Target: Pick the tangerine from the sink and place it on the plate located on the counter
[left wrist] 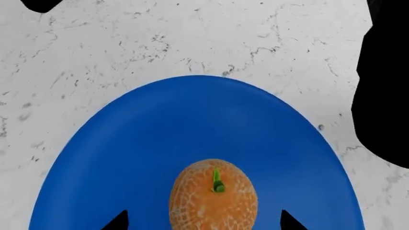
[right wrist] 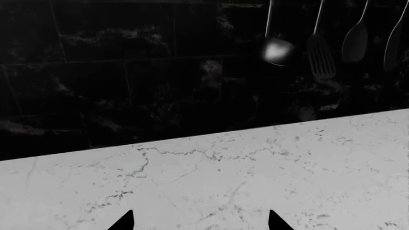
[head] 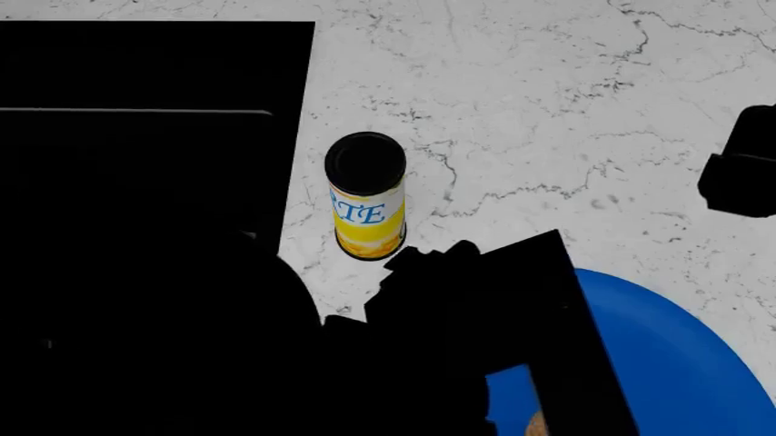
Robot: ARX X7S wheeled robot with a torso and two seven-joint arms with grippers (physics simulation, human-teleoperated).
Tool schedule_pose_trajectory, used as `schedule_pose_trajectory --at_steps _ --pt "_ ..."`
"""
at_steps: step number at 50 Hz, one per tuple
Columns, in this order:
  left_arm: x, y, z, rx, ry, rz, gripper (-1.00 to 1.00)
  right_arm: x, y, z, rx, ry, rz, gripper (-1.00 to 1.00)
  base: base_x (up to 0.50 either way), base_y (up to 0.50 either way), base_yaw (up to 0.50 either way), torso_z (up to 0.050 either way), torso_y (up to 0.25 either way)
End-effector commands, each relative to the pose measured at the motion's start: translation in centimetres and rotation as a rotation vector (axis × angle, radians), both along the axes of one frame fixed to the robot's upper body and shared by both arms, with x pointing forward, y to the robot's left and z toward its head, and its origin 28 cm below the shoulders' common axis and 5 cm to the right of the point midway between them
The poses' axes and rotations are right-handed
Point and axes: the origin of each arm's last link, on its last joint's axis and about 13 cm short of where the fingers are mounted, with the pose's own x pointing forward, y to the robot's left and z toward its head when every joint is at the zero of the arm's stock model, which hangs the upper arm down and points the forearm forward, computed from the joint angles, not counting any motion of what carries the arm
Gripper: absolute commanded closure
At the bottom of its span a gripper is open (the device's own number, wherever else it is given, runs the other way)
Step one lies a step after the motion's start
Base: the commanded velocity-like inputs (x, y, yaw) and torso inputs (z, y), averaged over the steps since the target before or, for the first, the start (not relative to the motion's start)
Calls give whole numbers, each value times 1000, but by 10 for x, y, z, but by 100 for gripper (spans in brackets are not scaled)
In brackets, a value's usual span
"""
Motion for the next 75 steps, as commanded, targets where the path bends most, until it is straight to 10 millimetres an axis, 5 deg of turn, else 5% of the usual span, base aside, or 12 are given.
schedule_pose_trajectory --at_steps 1,20,50,75 --pt "-8 7 22 -52 -29 -1 -100 -3 1 4 0 -9 2 -100 0 0 0 0 0" --pt "-10 41 51 -185 -59 59 -100 1 7 6 -6 -11 14 -100 0 0 0 0 0" --pt "-13 122 95 -494 -159 269 -100 -6 8 18 -21 -25 10 -100 0 0 0 0 0" --pt "-29 167 89 -571 -207 430 -100 -75 -27 47 -86 -53 -104 -100 0 0 0 0 0"
